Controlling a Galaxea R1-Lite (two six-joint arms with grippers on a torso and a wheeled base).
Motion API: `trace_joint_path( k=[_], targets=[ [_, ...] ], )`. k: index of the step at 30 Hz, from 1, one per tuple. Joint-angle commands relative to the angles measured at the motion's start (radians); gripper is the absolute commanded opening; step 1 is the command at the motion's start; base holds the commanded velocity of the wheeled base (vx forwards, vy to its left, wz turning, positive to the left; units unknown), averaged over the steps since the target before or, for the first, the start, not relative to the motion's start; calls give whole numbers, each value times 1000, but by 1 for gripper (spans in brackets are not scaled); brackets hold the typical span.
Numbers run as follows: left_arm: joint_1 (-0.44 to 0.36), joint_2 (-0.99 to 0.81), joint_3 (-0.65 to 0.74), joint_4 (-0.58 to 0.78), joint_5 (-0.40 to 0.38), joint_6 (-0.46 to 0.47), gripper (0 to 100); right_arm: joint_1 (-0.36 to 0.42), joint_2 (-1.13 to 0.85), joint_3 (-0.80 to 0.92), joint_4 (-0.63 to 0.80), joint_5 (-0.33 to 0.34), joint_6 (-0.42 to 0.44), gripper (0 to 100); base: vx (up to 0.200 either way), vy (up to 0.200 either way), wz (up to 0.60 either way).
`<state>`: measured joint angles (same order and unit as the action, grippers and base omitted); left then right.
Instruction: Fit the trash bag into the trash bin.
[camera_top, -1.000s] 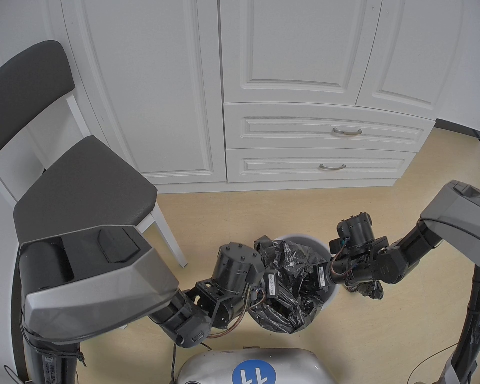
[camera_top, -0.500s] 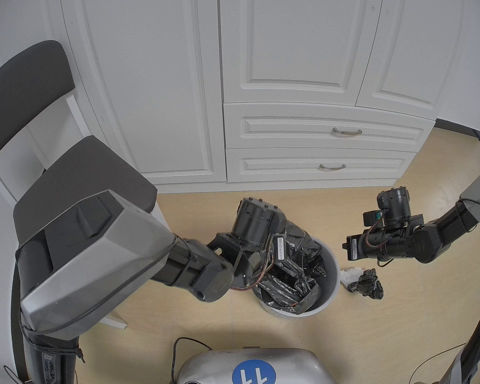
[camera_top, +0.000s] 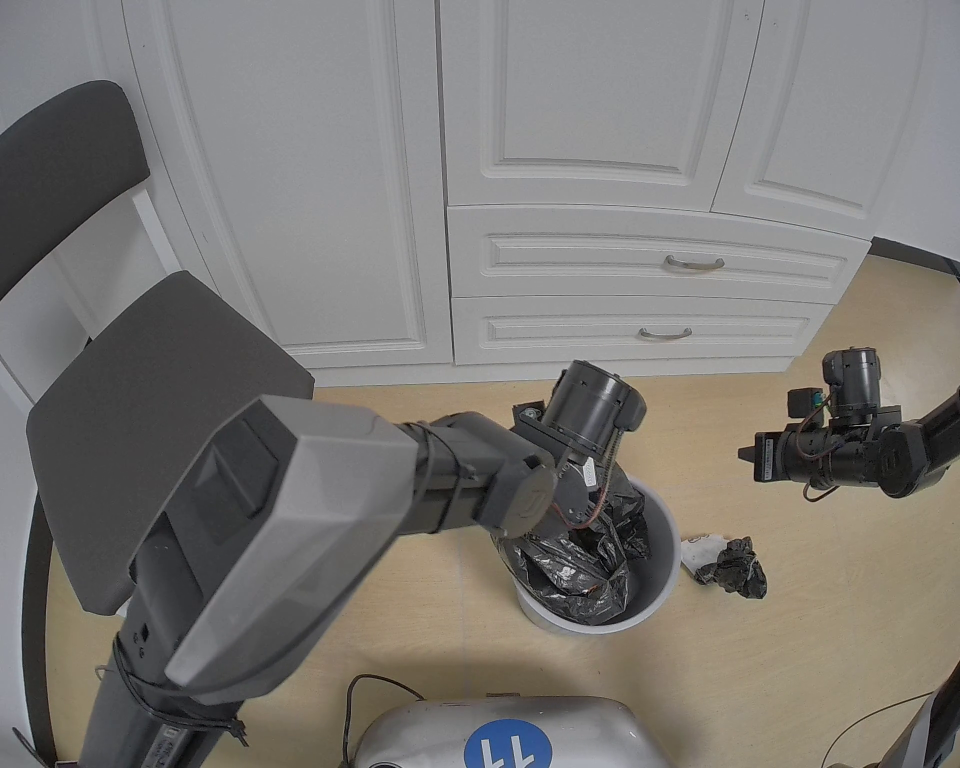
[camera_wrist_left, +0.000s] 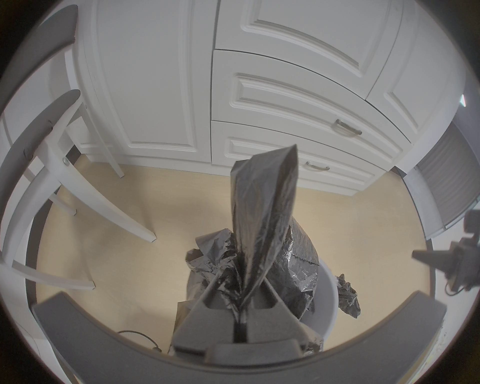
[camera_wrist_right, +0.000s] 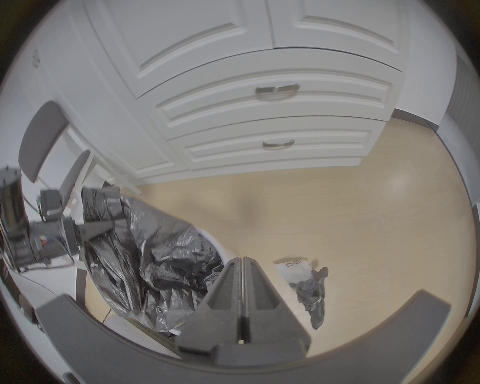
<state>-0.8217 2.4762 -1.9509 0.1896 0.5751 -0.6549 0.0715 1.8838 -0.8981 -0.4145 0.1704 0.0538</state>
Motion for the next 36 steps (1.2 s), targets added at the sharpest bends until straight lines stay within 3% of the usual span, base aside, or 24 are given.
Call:
trace_joint_path(
  k=[1,20,21,30,36],
  targets=[
    [-42,79,-49,2,26,-14,0,-42,-49,4,-1,31,-9,0,0,0,0],
    [-106,59,-49,2,32,-40,0,-48,-114,47,0,60,-38,0,0,0,0],
    [-106,59,-49,2,32,-40,100,-48,-114,47,0,60,-38,0,0,0,0],
    [-182,43,-43,5,29,-38,100,-50,-157,65,0,75,-40,0,0,0,0],
    [-168,-8,-40,11,34,-40,100,-41,-161,100,5,78,-106,0,0,0,0]
  ],
)
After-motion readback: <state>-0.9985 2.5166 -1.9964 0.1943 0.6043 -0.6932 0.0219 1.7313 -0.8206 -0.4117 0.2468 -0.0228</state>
